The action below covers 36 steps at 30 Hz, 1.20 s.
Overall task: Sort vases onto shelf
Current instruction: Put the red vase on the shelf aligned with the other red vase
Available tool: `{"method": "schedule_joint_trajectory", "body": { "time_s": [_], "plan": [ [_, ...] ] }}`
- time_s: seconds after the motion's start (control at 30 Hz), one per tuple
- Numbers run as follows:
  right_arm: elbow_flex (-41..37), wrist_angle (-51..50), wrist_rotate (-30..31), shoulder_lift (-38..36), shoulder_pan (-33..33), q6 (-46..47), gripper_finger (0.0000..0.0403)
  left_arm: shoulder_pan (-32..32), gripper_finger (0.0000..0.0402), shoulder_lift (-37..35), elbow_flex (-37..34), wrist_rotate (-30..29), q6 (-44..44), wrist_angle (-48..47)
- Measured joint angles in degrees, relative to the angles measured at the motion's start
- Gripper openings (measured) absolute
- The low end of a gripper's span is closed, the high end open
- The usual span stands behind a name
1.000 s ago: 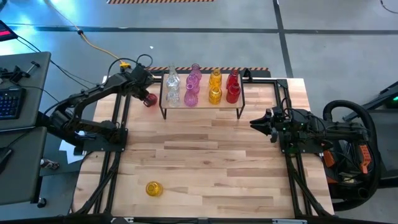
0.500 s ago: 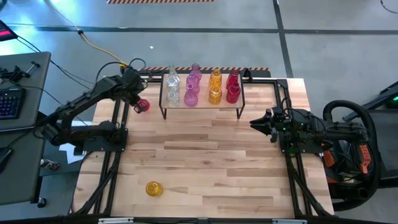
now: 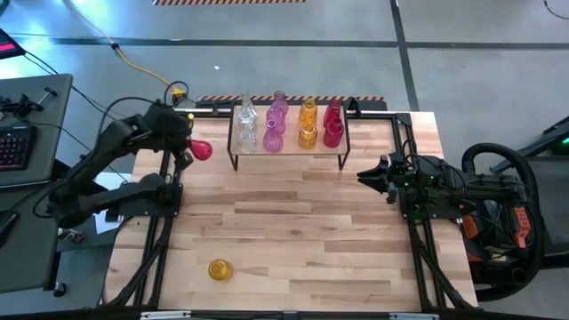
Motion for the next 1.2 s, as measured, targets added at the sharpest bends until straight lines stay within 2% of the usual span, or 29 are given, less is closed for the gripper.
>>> {"method": "schedule_joint_trajectory", "body": {
  "time_s": [0.37, 0.6, 1.2],
  "plan": [
    [0.0, 0.0, 0.0, 0.0, 0.0, 0.0, 0.0103, -7.3, 0.0008, -2.2, 11.4, 7.2, 5.7, 0.9],
    [0.0, 0.0, 0.0, 0.0, 0.0, 0.0, 0.0103, -12.3, 0.0008, -1.2, 14.5, 13.3, 10.8, 6.2],
    [0.0, 0.0, 0.0, 0.0, 0.0, 0.0, 0.0103, -29.7, 0.0013, 11.3, 14.5, 13.1, 10.2, 25.6]
  ]
}}
